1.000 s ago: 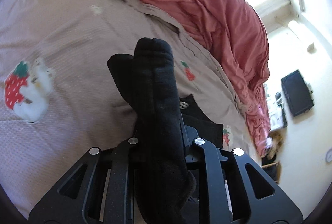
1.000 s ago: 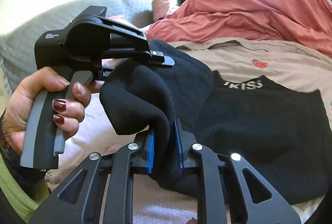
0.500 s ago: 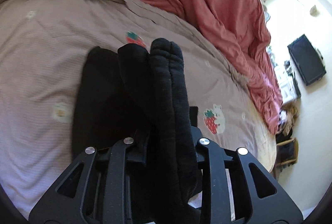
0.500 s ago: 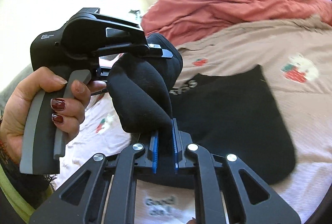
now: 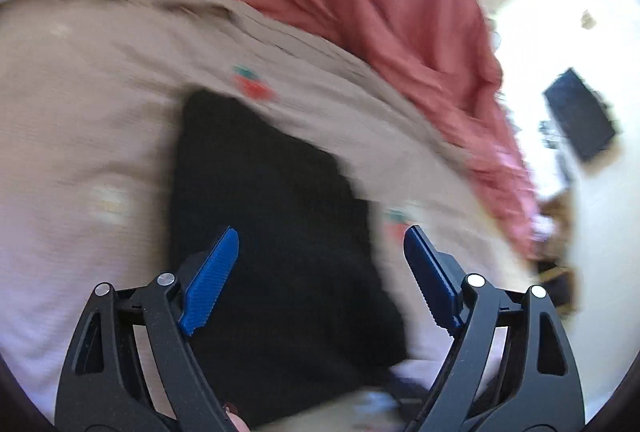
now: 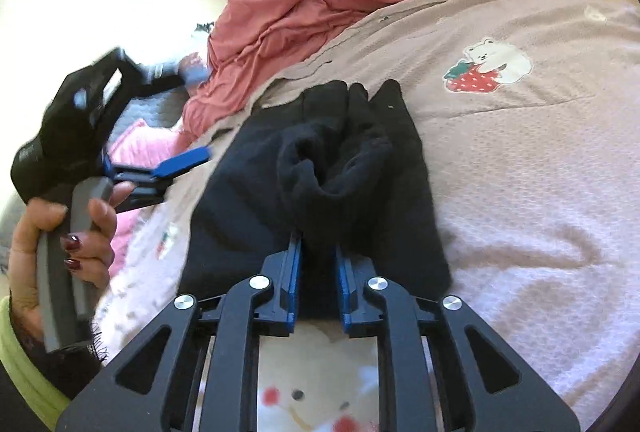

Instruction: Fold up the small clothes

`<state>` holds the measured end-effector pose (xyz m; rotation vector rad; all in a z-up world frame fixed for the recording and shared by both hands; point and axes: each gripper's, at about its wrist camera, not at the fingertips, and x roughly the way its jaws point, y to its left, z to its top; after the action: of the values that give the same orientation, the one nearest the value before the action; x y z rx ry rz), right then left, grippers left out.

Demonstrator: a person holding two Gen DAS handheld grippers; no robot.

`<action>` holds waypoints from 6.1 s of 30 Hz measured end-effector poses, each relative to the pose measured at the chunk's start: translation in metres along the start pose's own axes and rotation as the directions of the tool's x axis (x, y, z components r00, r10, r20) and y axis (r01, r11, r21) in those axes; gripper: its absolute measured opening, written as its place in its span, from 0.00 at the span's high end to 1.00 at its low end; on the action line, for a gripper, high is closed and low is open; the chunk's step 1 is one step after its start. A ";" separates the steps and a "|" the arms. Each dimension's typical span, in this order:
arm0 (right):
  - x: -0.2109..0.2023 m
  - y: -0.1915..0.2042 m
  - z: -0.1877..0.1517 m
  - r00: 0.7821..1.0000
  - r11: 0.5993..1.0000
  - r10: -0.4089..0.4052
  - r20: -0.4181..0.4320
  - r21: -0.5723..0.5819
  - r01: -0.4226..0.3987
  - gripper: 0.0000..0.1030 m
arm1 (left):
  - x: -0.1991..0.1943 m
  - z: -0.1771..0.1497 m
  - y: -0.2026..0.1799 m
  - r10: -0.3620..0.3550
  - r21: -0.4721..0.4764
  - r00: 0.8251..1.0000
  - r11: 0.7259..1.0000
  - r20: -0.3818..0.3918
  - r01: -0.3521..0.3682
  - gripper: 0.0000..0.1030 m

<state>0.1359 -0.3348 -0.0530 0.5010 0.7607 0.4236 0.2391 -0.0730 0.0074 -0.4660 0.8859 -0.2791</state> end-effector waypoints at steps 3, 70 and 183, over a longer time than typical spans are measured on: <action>-0.006 0.000 -0.001 0.999 0.998 -0.042 -0.007 -0.051 0.041 0.83 | -0.007 -0.019 0.024 0.130 0.042 0.990 0.990 0.060 -0.133 0.27; 0.090 0.009 0.107 0.946 0.955 -0.270 -0.181 -0.175 0.239 0.75 | 0.010 -0.067 0.047 -0.054 0.210 0.998 0.976 -0.024 0.058 0.22; -0.034 0.058 0.031 0.960 0.943 -0.276 0.042 -0.182 0.279 0.05 | -0.059 -0.098 0.027 0.136 0.276 0.987 0.949 0.082 -0.154 0.09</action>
<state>0.1264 -0.3148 0.0175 0.2159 0.7550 0.2243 0.1266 -0.0518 -0.0196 -0.1429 0.7999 -0.2493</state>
